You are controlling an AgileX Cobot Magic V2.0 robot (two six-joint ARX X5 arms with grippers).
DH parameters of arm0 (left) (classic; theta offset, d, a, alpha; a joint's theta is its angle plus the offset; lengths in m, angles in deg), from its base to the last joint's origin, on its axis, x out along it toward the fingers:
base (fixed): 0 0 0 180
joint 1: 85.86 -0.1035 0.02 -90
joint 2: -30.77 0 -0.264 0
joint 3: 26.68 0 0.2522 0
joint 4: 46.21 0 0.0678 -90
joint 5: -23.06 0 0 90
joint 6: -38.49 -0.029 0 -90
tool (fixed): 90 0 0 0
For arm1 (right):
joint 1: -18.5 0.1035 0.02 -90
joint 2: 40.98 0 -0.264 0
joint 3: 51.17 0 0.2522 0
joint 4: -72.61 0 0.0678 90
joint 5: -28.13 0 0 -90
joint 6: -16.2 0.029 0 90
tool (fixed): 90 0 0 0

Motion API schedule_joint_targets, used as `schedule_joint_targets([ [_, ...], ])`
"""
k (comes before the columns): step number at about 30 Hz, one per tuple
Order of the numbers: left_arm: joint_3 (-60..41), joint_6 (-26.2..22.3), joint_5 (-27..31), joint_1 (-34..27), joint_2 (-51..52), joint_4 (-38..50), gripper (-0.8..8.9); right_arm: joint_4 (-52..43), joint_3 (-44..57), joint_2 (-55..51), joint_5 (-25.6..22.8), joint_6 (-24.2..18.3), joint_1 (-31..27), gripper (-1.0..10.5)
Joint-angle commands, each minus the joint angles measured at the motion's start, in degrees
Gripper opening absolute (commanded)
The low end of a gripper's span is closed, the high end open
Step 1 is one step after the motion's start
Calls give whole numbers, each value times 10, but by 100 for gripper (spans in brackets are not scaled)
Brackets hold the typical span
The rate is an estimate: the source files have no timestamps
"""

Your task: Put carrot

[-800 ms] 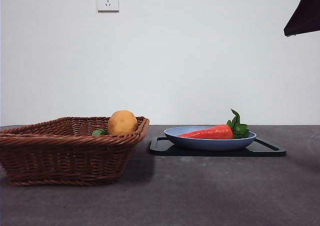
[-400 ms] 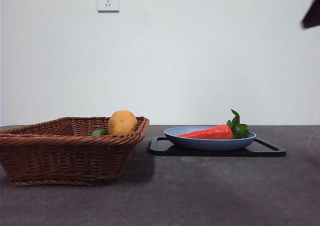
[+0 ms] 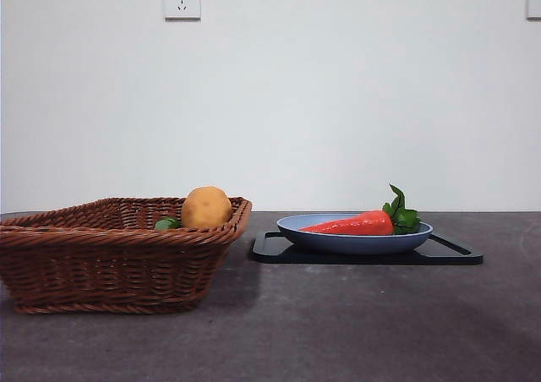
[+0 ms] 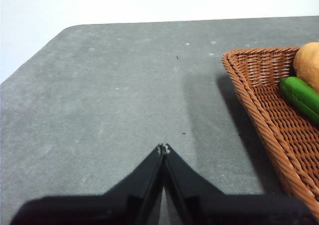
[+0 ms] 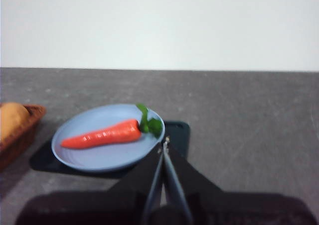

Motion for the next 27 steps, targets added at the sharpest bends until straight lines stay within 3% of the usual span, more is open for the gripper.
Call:
schedule_joint_targets([
  [1, -6, -2, -3, -1, 2, 4, 8, -17, 29, -17, 39, 10, -44, 4],
  [11, -6, -2, -3, -1, 2, 4, 8, -16, 77, -53, 42, 12, -101, 4],
  [22, -6, -2, -3, -1, 2, 4, 8, 70, 90, -84, 39, 26, -106, 4],
  [27, -6, -2, -3, -1, 2, 4, 8, 64, 90, -83, 39, 34, -106, 4],
])
